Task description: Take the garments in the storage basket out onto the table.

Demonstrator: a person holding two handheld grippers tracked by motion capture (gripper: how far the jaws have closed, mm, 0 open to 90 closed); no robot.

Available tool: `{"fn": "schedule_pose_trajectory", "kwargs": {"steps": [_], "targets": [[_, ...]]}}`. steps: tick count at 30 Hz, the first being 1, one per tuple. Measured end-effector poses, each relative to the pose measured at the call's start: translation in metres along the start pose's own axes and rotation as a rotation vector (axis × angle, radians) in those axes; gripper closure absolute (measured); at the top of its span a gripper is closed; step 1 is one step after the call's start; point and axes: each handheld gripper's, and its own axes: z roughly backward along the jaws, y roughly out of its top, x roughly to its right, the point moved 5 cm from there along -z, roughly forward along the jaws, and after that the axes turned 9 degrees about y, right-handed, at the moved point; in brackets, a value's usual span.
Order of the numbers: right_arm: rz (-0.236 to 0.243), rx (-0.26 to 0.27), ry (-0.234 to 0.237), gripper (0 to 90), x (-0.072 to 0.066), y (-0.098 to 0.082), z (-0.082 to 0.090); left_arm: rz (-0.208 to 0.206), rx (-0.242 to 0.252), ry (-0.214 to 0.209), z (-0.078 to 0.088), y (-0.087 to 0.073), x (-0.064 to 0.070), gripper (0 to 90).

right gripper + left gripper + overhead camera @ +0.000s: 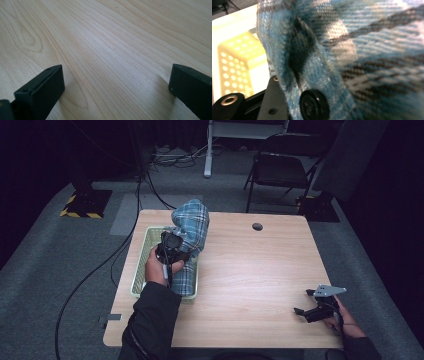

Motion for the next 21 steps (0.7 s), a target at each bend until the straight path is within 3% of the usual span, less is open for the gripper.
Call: {"fn": "schedule_pose_trajectory", "kwargs": {"steps": [21], "targets": [[-0.001,0.001,0.001,0.2,0.0,0.0,0.0,-0.063,0.029,-0.102,0.001,0.017,0.05,50.5]]}}
